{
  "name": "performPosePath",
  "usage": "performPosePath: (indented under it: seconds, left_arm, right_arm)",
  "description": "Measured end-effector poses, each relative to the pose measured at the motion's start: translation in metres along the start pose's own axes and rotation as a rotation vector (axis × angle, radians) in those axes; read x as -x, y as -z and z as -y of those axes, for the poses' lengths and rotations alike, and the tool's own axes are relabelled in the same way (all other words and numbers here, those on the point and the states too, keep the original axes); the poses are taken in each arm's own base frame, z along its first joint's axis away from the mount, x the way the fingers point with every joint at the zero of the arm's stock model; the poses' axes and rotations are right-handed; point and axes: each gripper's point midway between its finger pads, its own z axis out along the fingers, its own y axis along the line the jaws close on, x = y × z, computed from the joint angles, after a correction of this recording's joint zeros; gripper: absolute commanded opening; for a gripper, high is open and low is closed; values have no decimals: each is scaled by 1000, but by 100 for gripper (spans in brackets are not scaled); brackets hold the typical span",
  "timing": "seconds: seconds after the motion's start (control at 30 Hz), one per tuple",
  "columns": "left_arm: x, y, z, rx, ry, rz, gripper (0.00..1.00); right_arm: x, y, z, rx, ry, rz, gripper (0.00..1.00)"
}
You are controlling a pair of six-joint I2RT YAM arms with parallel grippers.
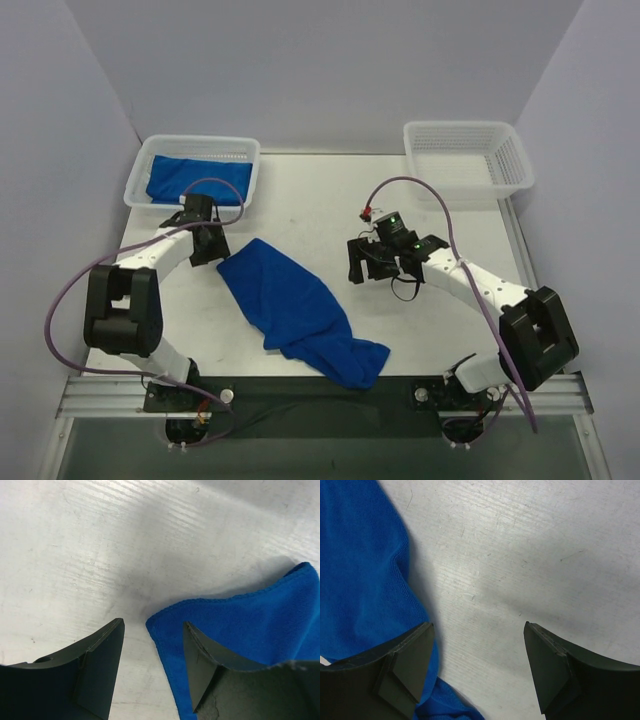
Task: Fold and stack the towels
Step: Flatten out the crumpled towel
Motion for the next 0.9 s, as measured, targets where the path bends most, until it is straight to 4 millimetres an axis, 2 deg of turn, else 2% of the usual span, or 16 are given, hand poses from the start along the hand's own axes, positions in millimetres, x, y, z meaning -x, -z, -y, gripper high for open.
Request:
performPosePath:
  seconds: [0.23,0.37,0.4,0.47,0.5,0.6,0.63,0.73,0.8,0.9]
  left_arm:
    - [-18,-21,-2,29,-65,-72,59]
    - [-22,-24,3,29,-90,-80,52]
    - [-23,-24,4,32,-95,-79,46]
    - [-22,-25,6,34,-106,-76,43]
    - [-22,-25,8,34,-113,-76,37]
    - [-21,-26,12,39,-127,-73,25]
    - [-21,-26,13,41,-132,-71,15]
    - [-21,-25,18,48,-151,-67,1]
    - [-23,-23,20,58,-171,-71,0]
    - [-20,-8,31,74,-241,-79,0]
  right_arm:
    - [-5,1,1,-2,-1,-7,73]
    - [-6,0,2,-3,-1,-9,73]
    - [-6,0,2,-3,-2,-9,73]
    - [-7,0,2,-2,-2,-9,73]
    - [-7,0,2,-2,-2,-10,73]
    - [-9,0,2,-3,-3,-14,73]
    - [-10,0,3,-4,-4,-15,73]
    - [-12,0,3,-5,-7,-19,73]
    - [-13,1,3,-5,-8,-17,73]
    - [-13,4,3,-7,-14,-5,73]
